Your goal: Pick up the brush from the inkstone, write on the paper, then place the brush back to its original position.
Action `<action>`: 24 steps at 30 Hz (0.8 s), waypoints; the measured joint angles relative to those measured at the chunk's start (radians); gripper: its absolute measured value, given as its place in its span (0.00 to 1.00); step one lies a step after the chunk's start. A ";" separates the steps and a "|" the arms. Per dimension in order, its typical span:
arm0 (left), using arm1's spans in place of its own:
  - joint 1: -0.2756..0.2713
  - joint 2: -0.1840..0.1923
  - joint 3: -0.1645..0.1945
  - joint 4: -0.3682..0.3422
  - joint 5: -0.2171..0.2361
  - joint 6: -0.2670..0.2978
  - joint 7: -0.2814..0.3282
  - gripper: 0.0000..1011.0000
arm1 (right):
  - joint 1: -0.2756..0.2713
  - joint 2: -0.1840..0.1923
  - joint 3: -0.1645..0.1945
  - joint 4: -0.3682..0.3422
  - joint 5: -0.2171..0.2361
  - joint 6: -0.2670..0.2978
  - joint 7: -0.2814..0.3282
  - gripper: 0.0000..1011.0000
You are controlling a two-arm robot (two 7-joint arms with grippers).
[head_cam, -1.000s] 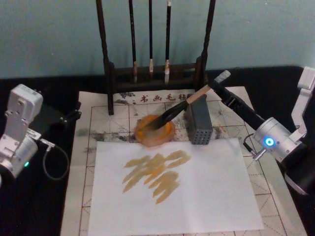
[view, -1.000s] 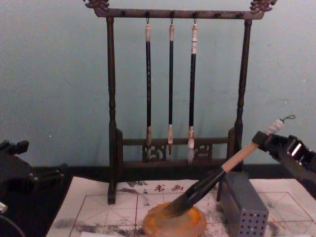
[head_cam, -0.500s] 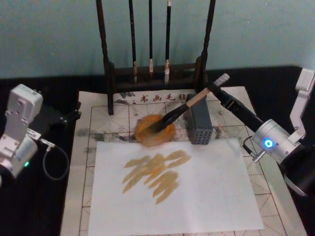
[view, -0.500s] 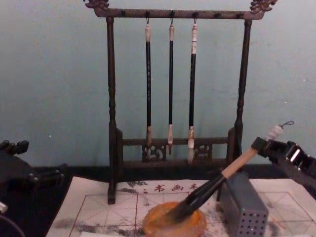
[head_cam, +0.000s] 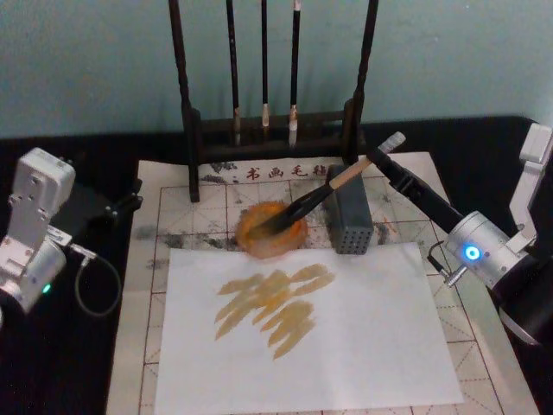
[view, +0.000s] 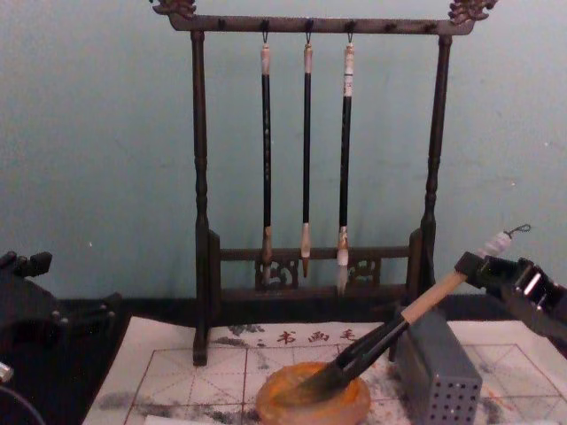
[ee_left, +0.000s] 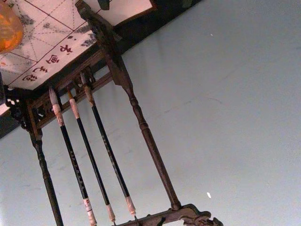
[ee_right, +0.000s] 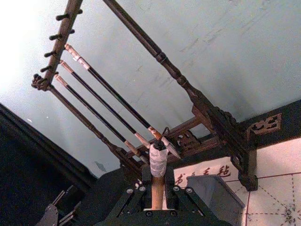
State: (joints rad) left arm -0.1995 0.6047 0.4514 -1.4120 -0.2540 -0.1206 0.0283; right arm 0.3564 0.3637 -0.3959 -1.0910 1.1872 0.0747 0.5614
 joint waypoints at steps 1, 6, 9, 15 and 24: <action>0.000 0.000 0.000 0.000 0.000 0.000 0.000 0.99 | 0.000 0.000 0.002 0.000 0.000 0.002 -0.001 0.17; 0.000 0.000 0.000 0.000 0.000 0.000 0.000 0.99 | -0.002 -0.001 0.007 0.001 0.005 0.008 -0.008 0.17; 0.000 0.000 0.000 0.000 0.000 0.000 0.000 0.99 | -0.006 -0.001 0.011 0.001 0.010 0.011 -0.012 0.17; 0.000 0.000 0.000 0.000 0.000 0.000 0.000 0.99 | -0.013 0.001 0.019 0.002 0.019 0.015 -0.022 0.17; 0.000 0.000 0.000 0.000 0.000 0.000 0.000 0.99 | -0.017 0.003 0.023 0.006 0.035 0.030 -0.031 0.17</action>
State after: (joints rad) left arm -0.1995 0.6047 0.4514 -1.4120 -0.2539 -0.1205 0.0283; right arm 0.3397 0.3666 -0.3732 -1.0846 1.2224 0.1045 0.5306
